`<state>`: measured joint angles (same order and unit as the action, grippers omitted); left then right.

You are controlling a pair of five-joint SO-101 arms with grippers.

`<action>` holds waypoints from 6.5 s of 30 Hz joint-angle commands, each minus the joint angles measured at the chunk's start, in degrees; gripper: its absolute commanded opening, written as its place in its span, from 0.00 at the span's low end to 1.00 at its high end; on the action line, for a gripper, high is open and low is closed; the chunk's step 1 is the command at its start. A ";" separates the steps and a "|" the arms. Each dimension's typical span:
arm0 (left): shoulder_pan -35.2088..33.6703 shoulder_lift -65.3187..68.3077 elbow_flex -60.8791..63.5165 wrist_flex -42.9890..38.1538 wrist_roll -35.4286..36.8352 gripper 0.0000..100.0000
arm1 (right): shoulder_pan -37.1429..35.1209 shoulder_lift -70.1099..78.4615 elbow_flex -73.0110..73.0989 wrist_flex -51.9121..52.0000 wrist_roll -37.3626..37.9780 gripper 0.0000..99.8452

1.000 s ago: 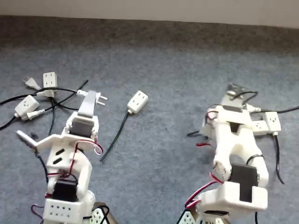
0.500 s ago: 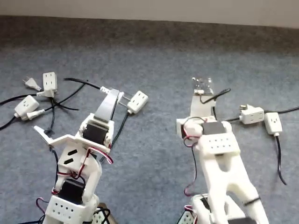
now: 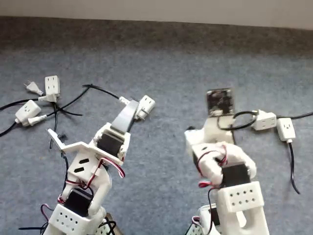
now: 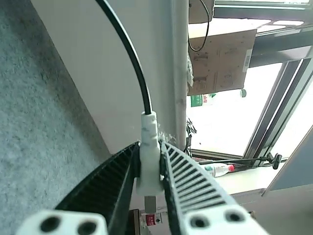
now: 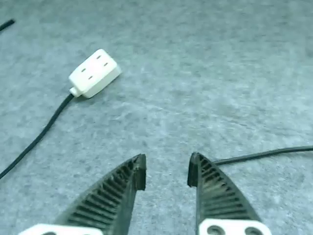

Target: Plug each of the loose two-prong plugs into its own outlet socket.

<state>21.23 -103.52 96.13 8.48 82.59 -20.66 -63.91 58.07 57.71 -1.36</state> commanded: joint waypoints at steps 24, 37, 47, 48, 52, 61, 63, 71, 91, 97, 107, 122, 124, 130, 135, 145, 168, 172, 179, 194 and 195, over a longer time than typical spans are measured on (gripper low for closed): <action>7.43 -0.40 1.01 5.63 0.35 0.01 | -17.27 -11.38 5.41 -7.60 6.68 0.01; 6.99 -0.40 1.01 5.36 0.44 0.01 | -20.18 4.00 -6.55 -8.66 6.59 0.01; 7.34 -0.40 1.01 5.63 0.35 0.01 | -17.98 5.14 -12.62 -5.58 7.03 0.01; 7.34 -0.40 1.01 5.63 0.35 0.01 | -16.92 6.11 -13.32 -5.58 7.03 0.01; 7.43 -0.40 1.01 5.71 0.35 0.01 | -13.67 14.29 -18.59 -5.49 6.95 0.01; 7.52 -0.31 1.10 5.71 0.35 0.01 | -9.98 32.40 -31.34 -5.14 6.68 0.01; 7.52 -0.22 1.10 5.80 0.35 0.01 | -9.98 32.31 -32.31 -5.14 6.68 0.01; 7.52 -0.04 1.10 5.80 0.35 0.01 | -7.60 32.31 -32.66 -5.41 7.12 0.01; 8.75 -0.40 1.10 9.32 -7.12 0.01 | -5.85 32.31 -33.80 0.13 10.55 0.01; 4.00 -0.31 1.10 9.32 -7.03 0.01 | 3.82 32.31 -33.80 7.34 10.29 0.01; -3.82 0.04 -0.04 8.97 -7.03 0.01 | 10.77 32.31 -15.08 7.08 9.85 0.01; -8.92 0.13 -4.35 -2.90 -7.38 0.01 | 10.77 32.31 11.74 -29.67 1.41 0.01; -9.10 0.13 -5.76 -2.90 -7.38 0.01 | 10.77 32.48 13.23 -32.75 1.41 0.01; -9.10 1.63 -13.23 -2.90 -7.38 0.01 | 10.77 32.84 13.76 -34.07 1.41 0.01; -9.19 17.10 -26.77 -2.99 -7.47 0.01 | 10.77 32.92 13.85 -34.07 1.41 0.01; -12.70 59.56 -52.44 -2.81 -6.95 0.01 | 10.77 32.92 14.11 -35.91 1.41 0.01; -9.80 88.48 -52.35 -4.75 -7.38 0.01 | 10.68 32.92 14.20 -36.09 1.41 0.01; -12.88 88.48 -52.88 -0.09 -9.58 0.01 | 10.68 32.92 14.20 -36.09 1.41 0.01; -13.05 89.19 -69.05 25.93 -10.73 0.01 | 10.68 32.92 14.20 -36.09 1.41 0.01; -7.08 113.54 -106.07 61.63 -5.27 0.01 | 10.68 32.92 14.20 -36.09 1.41 0.01; -6.81 115.47 -109.14 64.18 -5.27 0.01 | 10.68 32.92 14.20 -36.09 1.41 0.01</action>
<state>12.70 8.31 -3.74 66.51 77.05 -10.37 -30.86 72.22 22.64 0.31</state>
